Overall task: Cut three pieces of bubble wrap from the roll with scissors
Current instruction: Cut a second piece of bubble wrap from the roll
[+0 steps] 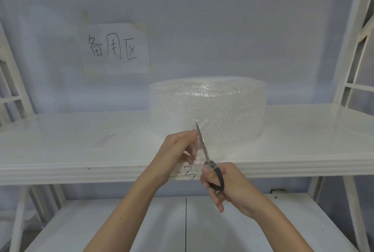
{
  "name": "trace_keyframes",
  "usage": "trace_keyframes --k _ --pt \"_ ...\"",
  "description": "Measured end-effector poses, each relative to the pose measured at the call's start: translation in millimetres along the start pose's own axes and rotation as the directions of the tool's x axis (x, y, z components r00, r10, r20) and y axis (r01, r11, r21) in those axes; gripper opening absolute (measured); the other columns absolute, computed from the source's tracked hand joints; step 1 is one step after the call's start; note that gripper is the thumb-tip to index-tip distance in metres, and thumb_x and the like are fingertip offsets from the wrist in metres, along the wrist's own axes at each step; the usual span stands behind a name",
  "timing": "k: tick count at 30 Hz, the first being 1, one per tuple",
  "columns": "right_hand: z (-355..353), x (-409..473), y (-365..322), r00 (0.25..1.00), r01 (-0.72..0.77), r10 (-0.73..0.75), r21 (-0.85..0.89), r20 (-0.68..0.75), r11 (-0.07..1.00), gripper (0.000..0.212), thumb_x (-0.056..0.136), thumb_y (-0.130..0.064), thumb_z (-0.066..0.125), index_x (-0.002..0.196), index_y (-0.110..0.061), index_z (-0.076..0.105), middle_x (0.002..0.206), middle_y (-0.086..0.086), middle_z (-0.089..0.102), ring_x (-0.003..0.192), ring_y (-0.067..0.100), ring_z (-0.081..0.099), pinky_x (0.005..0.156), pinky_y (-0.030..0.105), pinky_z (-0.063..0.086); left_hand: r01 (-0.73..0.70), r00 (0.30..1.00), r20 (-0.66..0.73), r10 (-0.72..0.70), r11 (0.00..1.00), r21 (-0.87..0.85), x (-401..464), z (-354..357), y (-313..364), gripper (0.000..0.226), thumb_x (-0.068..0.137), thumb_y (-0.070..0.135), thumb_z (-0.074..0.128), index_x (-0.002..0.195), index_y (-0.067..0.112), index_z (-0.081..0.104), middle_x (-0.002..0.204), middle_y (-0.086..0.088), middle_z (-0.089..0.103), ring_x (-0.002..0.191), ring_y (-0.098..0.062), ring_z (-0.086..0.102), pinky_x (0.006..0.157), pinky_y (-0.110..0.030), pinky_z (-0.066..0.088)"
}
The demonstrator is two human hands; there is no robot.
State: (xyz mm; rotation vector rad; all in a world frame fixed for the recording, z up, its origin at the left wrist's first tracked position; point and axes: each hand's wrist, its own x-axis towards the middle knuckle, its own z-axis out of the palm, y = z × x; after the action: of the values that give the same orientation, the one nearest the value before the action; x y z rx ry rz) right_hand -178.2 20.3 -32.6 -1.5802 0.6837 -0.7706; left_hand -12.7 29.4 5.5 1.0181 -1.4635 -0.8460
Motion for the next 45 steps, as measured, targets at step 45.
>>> trace_keyframes --k 45 --pt "1 1 -11 1.000 0.028 -0.028 0.051 0.004 0.998 0.042 0.080 -0.050 0.064 0.054 -0.019 0.056 0.071 0.007 0.050 0.037 0.016 0.045 0.033 0.022 0.039 -0.034 0.999 -0.002 0.034 0.999 0.008 -5 1 1 0.032 0.088 0.030 0.054 0.059 0.017 0.061 0.057 0.004 0.050 0.052 -0.014 0.045 0.051 -0.024 0.042"
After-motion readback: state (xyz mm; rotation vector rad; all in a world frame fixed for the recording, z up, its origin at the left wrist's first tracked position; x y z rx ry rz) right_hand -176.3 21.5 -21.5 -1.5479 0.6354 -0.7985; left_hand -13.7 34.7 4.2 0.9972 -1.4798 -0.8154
